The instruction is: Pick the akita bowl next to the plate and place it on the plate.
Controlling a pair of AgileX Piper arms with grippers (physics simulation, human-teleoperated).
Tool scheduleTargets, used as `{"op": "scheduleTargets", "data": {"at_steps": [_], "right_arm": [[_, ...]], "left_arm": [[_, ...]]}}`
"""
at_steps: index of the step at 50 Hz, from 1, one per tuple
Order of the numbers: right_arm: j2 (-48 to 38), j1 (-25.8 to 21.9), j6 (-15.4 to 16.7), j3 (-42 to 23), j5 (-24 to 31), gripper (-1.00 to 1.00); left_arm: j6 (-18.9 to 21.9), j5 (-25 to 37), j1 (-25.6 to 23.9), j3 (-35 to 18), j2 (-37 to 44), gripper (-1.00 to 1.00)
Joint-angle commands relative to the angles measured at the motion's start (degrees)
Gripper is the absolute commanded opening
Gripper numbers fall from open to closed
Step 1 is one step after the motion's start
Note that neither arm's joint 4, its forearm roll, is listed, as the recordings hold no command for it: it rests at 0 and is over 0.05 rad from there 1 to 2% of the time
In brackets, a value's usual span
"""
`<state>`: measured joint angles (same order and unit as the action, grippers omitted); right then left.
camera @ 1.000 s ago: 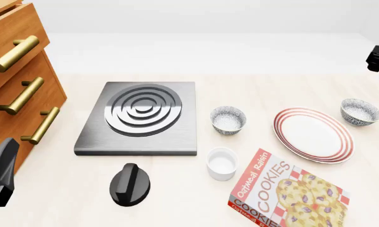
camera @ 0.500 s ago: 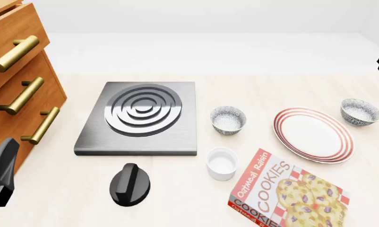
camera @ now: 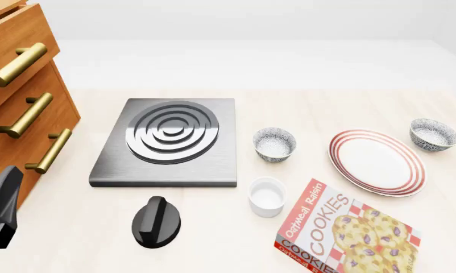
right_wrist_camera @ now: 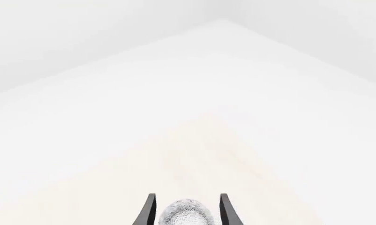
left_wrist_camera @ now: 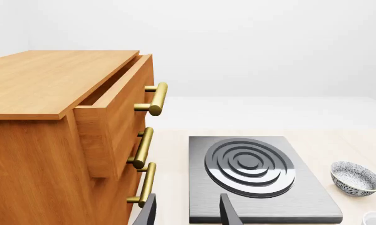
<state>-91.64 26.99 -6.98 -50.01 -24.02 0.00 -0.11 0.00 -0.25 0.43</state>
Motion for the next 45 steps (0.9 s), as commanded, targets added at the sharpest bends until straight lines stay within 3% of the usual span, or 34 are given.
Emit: {"op": "scheduleTargets", "data": {"at_steps": [1,45], "right_arm": [[-2.04,1.46,-0.47,-0.72,-0.20,1.00],[-9.52,5.39,-2.53,-3.13,-0.03,1.00]], "left_arm": [[0.00,0.00,0.00,0.00,0.00,1.00],[0.00,0.00,0.00,0.00,0.00,1.00]]}}
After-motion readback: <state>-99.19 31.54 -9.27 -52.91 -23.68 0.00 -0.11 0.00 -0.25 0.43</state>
